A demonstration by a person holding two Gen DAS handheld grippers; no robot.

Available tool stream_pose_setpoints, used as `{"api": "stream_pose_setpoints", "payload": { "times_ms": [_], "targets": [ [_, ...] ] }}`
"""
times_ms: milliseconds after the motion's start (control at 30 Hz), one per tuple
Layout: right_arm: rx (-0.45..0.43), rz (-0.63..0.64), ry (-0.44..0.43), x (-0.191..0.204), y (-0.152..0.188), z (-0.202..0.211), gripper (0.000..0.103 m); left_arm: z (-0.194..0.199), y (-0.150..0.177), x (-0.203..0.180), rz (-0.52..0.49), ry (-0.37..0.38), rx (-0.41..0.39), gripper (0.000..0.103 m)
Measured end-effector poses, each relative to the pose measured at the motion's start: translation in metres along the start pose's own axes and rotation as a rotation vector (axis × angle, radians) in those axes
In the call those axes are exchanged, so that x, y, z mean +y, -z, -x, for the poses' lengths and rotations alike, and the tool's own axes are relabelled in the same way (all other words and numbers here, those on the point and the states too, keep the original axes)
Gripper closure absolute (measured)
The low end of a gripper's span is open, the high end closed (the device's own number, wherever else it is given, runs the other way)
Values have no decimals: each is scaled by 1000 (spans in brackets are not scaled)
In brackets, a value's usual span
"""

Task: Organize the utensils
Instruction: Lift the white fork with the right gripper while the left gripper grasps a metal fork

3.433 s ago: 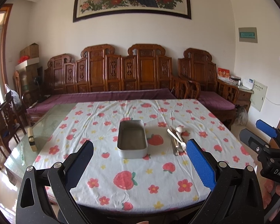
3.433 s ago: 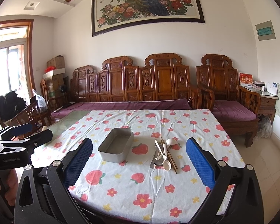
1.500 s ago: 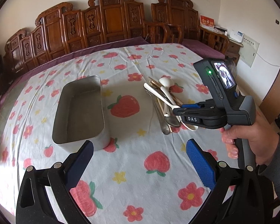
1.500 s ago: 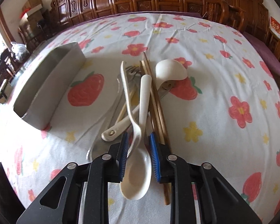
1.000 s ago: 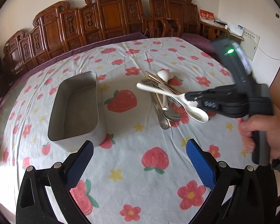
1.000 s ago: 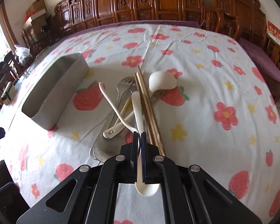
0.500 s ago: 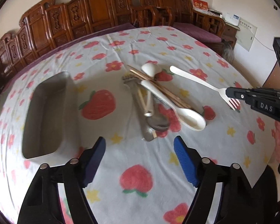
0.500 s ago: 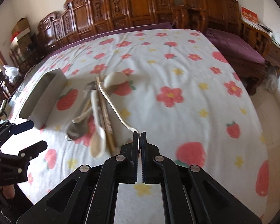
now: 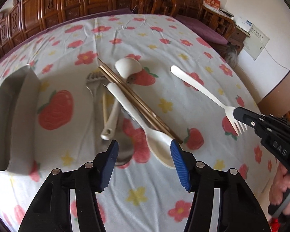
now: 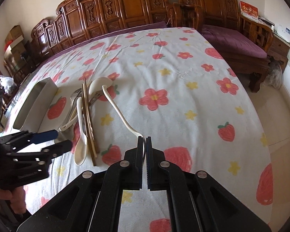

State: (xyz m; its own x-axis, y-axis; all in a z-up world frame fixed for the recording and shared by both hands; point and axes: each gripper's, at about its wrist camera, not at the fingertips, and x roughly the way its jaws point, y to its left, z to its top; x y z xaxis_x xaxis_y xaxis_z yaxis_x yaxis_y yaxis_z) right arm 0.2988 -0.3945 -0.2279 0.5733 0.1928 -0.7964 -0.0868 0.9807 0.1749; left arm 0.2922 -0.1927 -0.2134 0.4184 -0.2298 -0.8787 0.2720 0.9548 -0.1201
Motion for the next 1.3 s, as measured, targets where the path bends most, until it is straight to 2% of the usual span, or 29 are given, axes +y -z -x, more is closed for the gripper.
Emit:
{"api": "stream_pose_setpoints", "payload": {
  "times_ms": [267, 567, 633, 833, 900, 1067, 1300],
  "targets": [
    [-2, -29, -15, -7, -1, 1, 100, -20, 2, -16, -21, -85, 47, 61],
    [-7, -34, -23, -8, -2, 3, 100, -26, 4, -31, -65, -154, 39, 62],
    [-6, -37, -24, -8, -2, 3, 99, -26, 5, -34, -74, -135, 41, 71],
    [-6, -45, -23, -12, -3, 4, 99, -25, 6, -37, -65, -123, 42, 81],
    [-6, -45, -23, -12, -3, 4, 99, -24, 7, -35, -51, -122, 45, 95],
    [-4, -38, -23, -11, -2, 3, 99, -12, 8, -28, -14, -105, 29, 102],
    [-4, -22, -33, -1, -2, 3, 100, 13, 6, -13, 5, -118, -17, 102]
  ]
}}
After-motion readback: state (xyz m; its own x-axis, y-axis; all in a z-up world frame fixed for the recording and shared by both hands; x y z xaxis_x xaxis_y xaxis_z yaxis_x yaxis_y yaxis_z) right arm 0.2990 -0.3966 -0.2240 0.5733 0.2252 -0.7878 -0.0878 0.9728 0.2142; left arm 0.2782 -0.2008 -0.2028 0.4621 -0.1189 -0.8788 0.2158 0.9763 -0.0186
